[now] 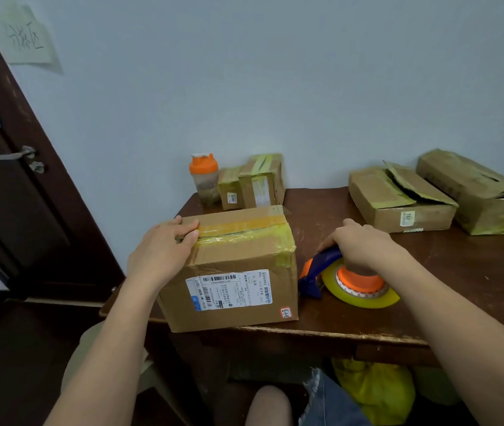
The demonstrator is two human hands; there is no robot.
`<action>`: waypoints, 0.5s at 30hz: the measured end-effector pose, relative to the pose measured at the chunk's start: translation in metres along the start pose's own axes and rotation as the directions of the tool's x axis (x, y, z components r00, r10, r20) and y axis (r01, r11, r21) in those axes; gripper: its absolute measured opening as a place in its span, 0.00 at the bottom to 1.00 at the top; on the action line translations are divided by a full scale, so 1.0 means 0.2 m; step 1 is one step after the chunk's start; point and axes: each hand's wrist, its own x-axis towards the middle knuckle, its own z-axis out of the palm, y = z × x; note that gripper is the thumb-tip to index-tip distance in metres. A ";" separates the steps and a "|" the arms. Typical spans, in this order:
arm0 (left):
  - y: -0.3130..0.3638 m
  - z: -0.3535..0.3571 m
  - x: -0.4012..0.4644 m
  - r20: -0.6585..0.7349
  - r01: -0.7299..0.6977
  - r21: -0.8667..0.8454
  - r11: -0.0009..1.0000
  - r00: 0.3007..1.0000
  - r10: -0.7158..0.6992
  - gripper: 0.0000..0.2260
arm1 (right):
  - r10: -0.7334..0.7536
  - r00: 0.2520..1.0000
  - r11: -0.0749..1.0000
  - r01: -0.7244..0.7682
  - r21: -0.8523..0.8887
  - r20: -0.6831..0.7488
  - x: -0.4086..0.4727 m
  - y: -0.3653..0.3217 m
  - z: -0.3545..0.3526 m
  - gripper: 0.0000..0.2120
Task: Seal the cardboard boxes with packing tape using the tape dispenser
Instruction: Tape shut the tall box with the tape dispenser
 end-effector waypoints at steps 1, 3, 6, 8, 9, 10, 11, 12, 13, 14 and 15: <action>0.00 0.00 0.00 -0.002 0.004 0.002 1.000 1.000 -0.004 0.18 | -0.005 1.000 1.000 0.005 0.001 0.004 0.01 0.00 0.00 0.29; 0.01 0.00 -0.01 -0.003 0.008 0.009 1.000 1.000 -0.008 0.18 | -0.018 1.000 1.000 0.018 0.000 0.010 0.03 0.01 0.00 0.30; 0.01 -0.01 0.00 -0.010 0.014 0.000 1.000 1.000 -0.014 0.17 | -0.034 0.999 0.999 0.034 -0.004 0.020 0.05 0.01 -0.01 0.31; 0.01 -0.01 0.00 -0.009 0.018 0.007 1.000 1.000 -0.018 0.17 | -0.047 0.999 0.999 0.047 -0.005 0.022 0.06 0.01 -0.02 0.31; 0.01 -0.01 -0.01 -0.009 0.016 0.018 1.000 1.000 -0.016 0.17 | -0.053 0.999 0.999 0.053 -0.007 0.014 0.06 0.02 -0.04 0.32; 0.02 -0.01 -0.01 -0.009 0.014 0.029 0.999 1.000 -0.014 0.18 | -0.056 0.998 0.998 0.056 -0.013 -0.003 0.06 0.02 -0.07 0.32; 0.02 -0.01 0.00 -0.009 0.013 0.036 0.999 1.000 -0.013 0.18 | -0.058 0.998 0.998 0.057 -0.024 -0.035 0.06 0.04 -0.12 0.32; 0.02 -0.01 0.00 -0.007 0.013 0.042 0.999 1.000 -0.013 0.18 | -0.057 0.996 0.998 0.055 -0.028 -0.068 0.05 0.06 -0.17 0.31; 0.02 -0.01 0.00 -0.004 0.011 0.046 0.999 1.000 -0.011 0.18 | -0.054 0.994 0.998 0.051 -0.034 -0.097 0.04 0.09 -0.22 0.31; 0.02 -0.01 0.01 -0.001 0.006 0.045 0.999 1.000 -0.006 0.18 | -0.054 0.990 0.998 0.049 -0.041 -0.131 0.02 0.12 -0.28 0.30; 0.02 0.00 0.02 0.002 0.002 0.038 0.999 1.000 -0.002 0.18 | -0.053 0.986 0.998 0.045 -0.054 -0.158 0.01 0.14 -0.33 0.30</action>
